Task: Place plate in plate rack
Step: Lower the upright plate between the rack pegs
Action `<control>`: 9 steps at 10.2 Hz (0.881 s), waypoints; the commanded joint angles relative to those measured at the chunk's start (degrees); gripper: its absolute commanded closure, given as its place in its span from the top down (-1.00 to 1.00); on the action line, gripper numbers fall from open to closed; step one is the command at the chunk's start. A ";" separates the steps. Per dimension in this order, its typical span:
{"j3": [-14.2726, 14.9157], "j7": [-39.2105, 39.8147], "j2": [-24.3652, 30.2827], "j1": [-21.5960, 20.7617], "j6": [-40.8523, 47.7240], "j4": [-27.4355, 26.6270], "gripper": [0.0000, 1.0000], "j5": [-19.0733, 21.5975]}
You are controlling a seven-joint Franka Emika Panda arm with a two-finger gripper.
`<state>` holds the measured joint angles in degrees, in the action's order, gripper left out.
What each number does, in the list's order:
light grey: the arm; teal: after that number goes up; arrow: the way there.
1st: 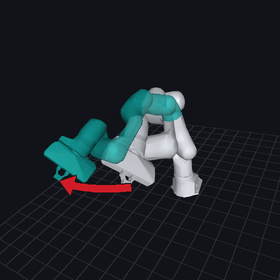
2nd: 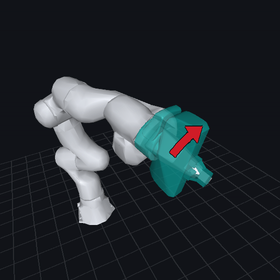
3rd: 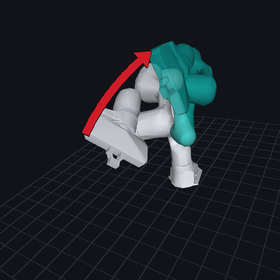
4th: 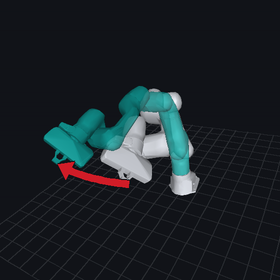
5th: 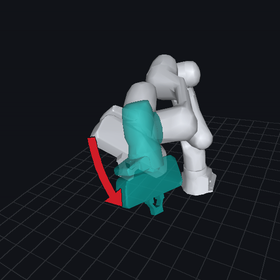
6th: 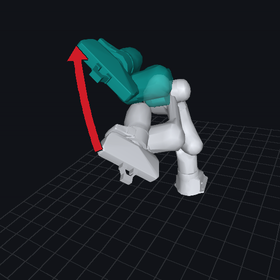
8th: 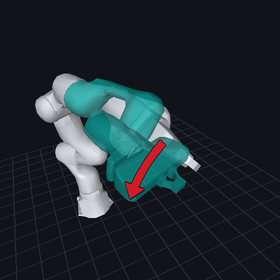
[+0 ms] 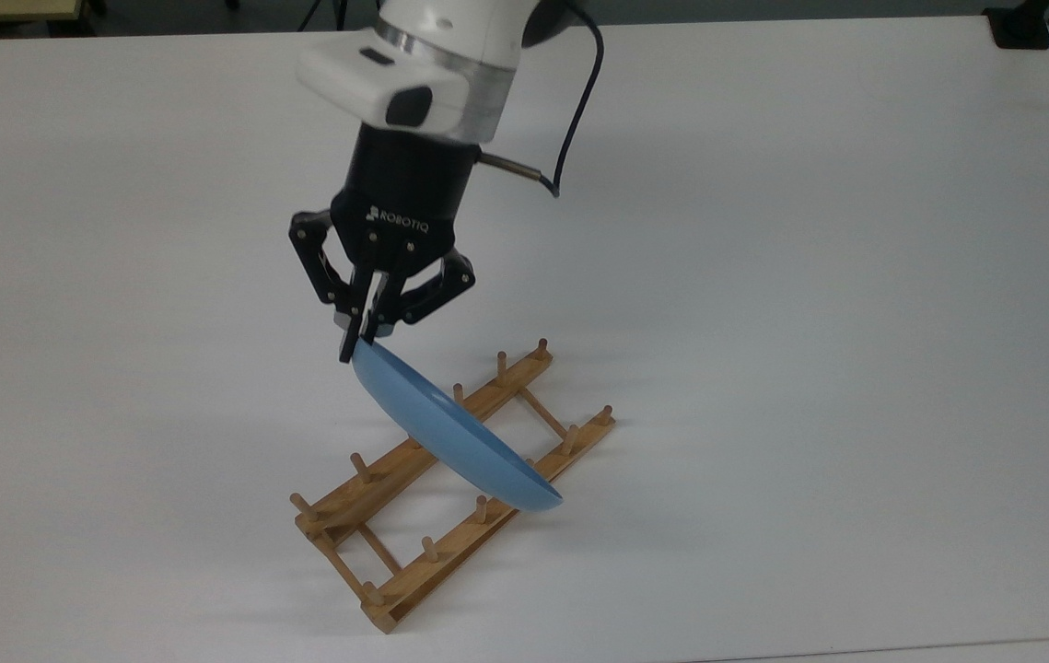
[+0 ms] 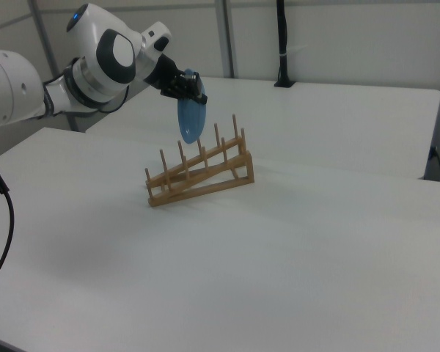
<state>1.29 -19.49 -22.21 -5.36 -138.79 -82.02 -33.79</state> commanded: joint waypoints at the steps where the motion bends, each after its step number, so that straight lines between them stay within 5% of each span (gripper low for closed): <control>1: 0.38 -1.16 -0.37 -0.88 -1.30 -1.30 -1.00 -3.82; 7: 0.02 -17.58 -0.46 -4.21 2.37 -5.43 -0.88 -18.93; 9: -0.06 -18.21 -0.46 -4.22 2.48 -5.43 0.07 -19.30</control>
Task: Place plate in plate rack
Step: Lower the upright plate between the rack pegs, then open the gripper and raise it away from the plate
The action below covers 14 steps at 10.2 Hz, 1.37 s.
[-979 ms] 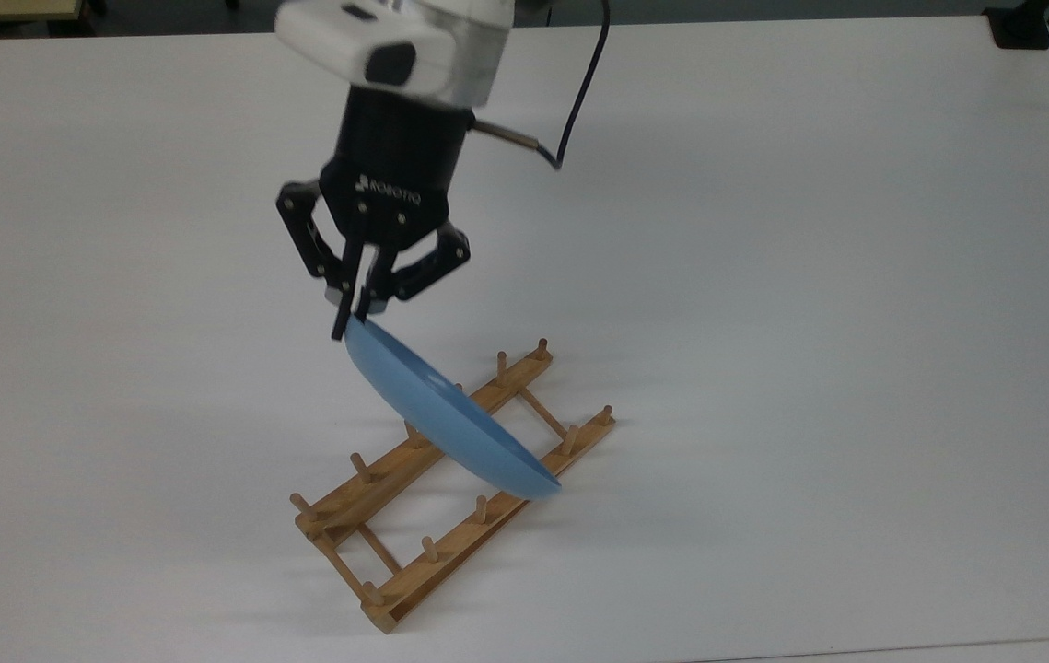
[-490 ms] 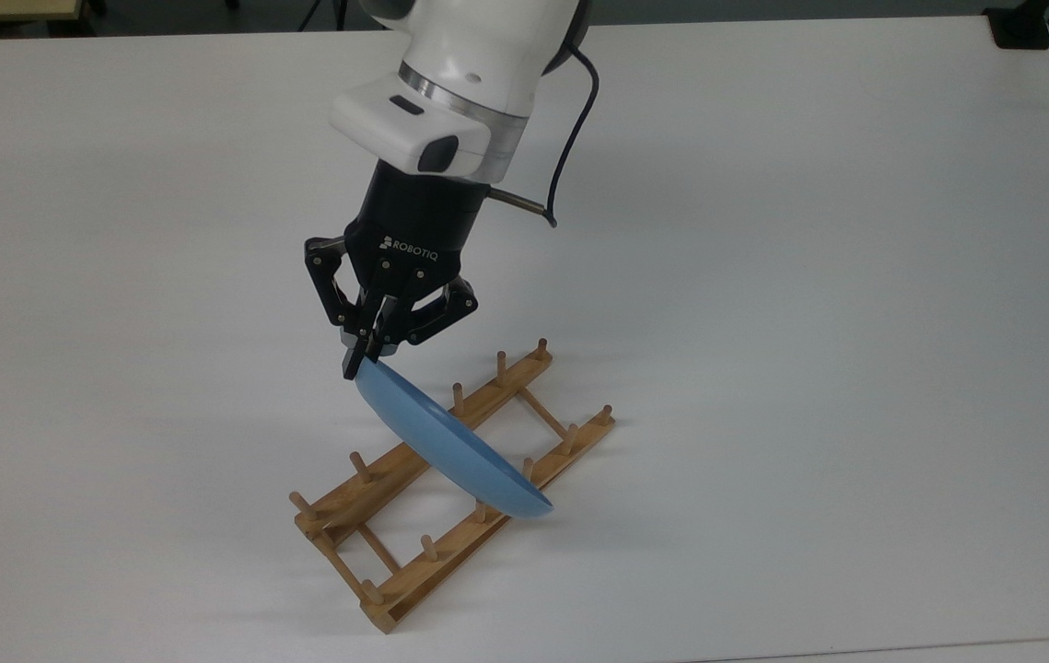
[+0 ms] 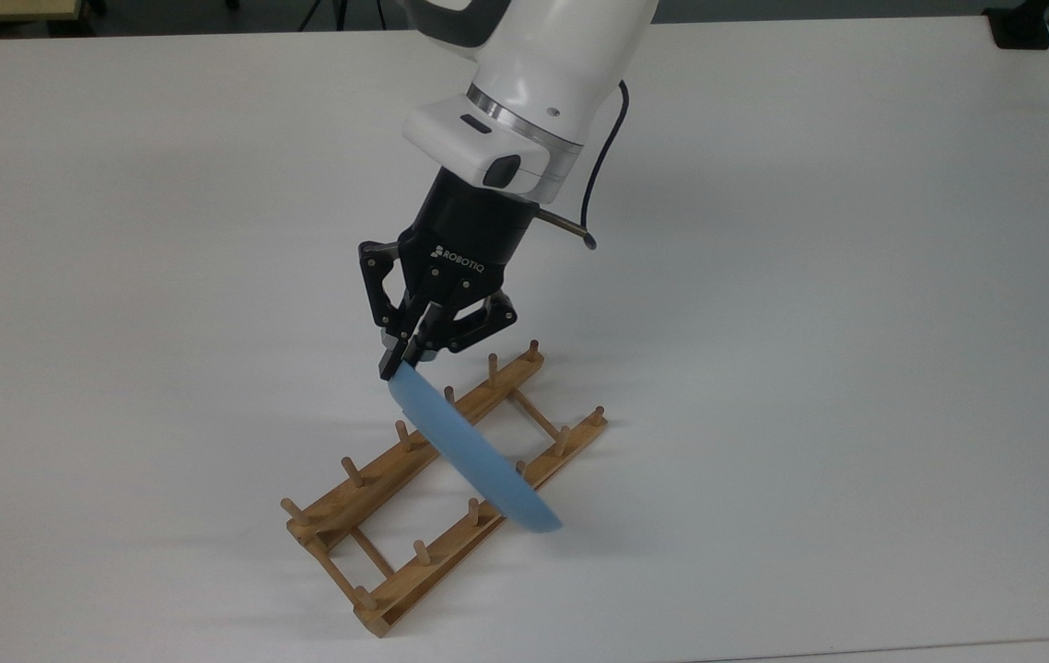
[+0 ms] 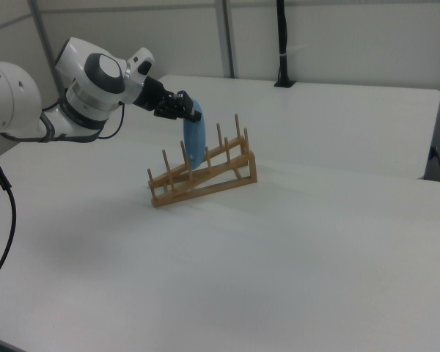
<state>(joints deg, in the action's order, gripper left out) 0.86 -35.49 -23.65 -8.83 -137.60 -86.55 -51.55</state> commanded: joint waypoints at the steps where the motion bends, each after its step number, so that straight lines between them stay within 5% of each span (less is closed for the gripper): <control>1: 0.37 -2.21 0.88 -0.58 1.28 -0.91 0.43 -1.45; 2: 0.37 -2.30 0.88 -0.67 1.37 -0.91 0.48 -1.19; 3: 0.28 -2.30 1.06 -0.67 1.71 -0.82 0.99 -0.84; 5: 0.10 -2.56 1.67 -0.84 3.65 -0.38 1.00 2.83; 8: 0.02 -0.38 5.79 -0.93 6.97 -0.73 1.00 20.29; 11: 0.10 14.69 10.97 -0.05 20.73 -1.43 1.00 40.76; 14: 0.02 25.55 16.95 3.89 39.98 -1.96 1.00 48.38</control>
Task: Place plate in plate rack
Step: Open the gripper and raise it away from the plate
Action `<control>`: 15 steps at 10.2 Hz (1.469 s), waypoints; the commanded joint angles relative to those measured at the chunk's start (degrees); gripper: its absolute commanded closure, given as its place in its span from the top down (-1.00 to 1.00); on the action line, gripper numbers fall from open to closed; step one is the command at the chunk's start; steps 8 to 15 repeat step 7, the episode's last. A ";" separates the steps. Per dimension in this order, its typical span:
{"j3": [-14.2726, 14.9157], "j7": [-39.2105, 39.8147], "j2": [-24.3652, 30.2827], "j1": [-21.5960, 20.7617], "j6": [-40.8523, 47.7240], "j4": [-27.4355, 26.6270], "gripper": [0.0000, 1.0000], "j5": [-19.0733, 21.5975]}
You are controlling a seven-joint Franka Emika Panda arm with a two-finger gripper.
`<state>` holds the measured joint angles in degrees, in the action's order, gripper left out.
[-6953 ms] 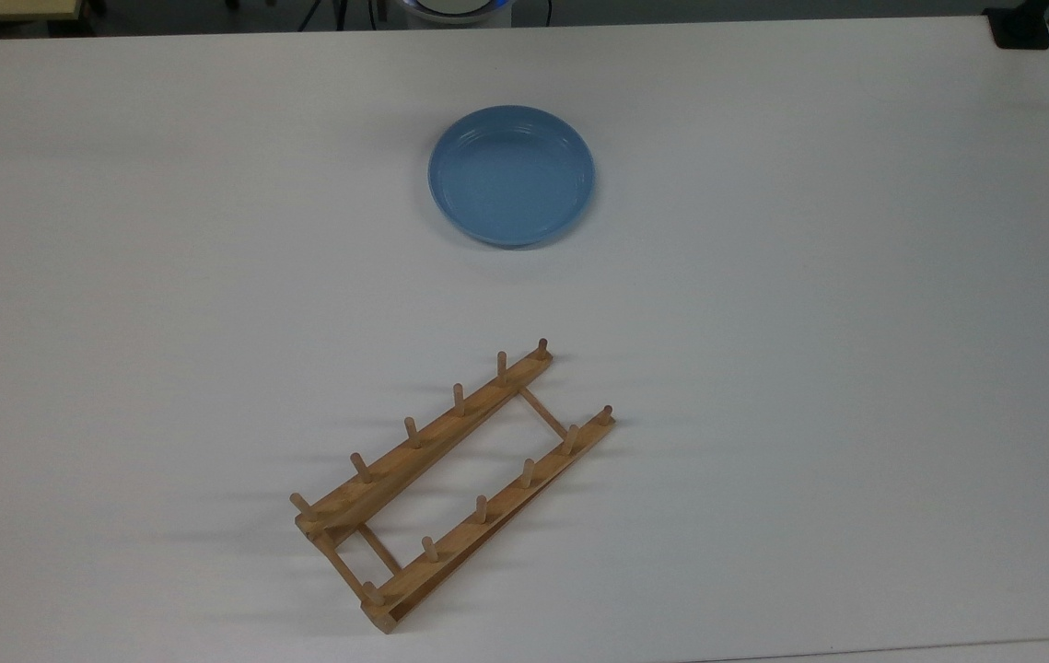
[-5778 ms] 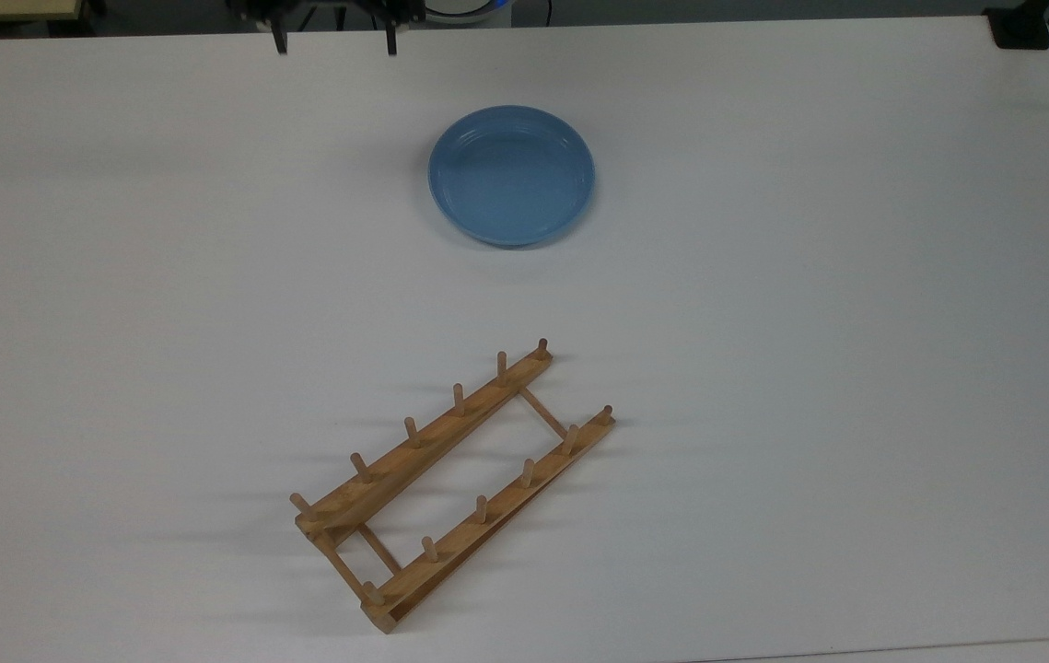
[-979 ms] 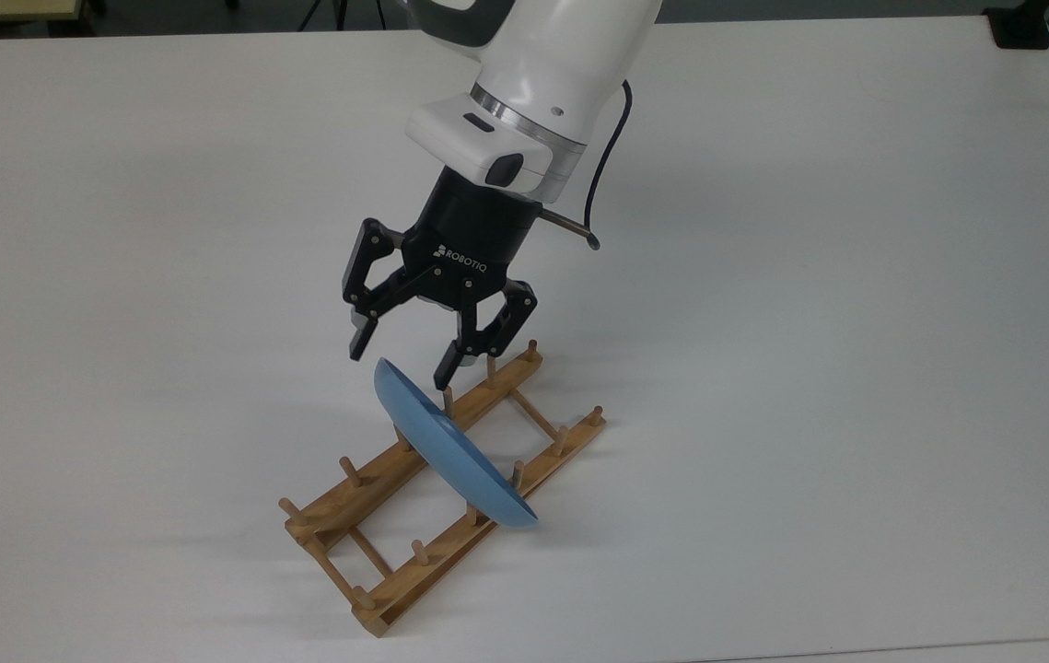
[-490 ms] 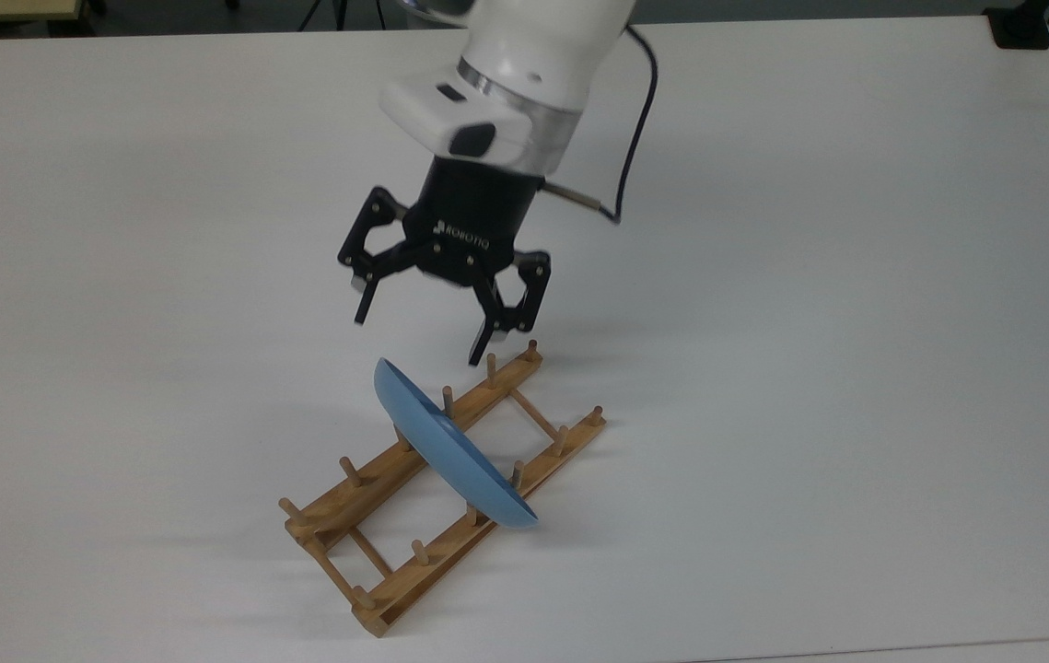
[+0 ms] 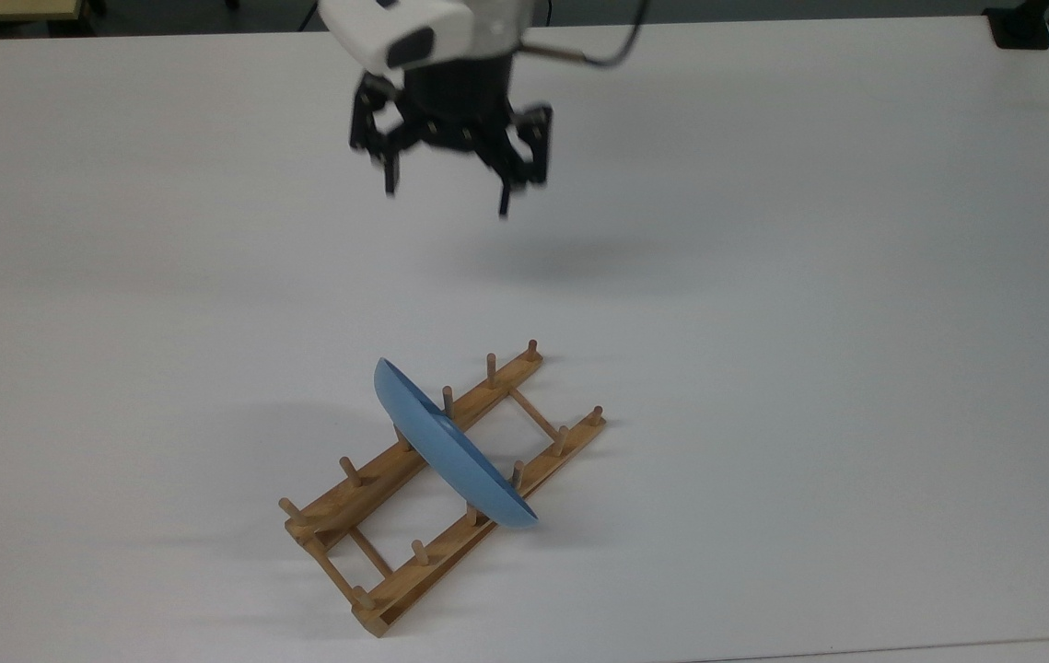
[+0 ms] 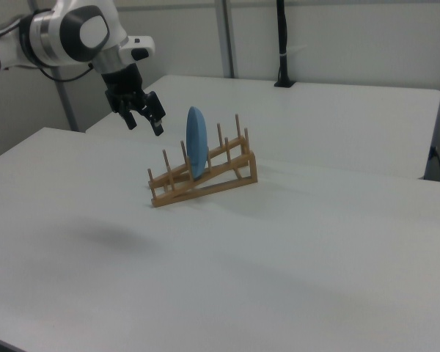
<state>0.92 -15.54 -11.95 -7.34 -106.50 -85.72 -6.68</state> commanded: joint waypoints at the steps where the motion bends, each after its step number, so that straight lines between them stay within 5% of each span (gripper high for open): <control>1: 0.04 9.96 8.75 4.33 13.12 -4.62 1.00 3.60; 4: 0.13 15.36 11.33 7.07 16.40 -6.75 1.00 3.69; 15: 0.48 15.28 11.07 6.99 16.32 -6.39 1.00 3.60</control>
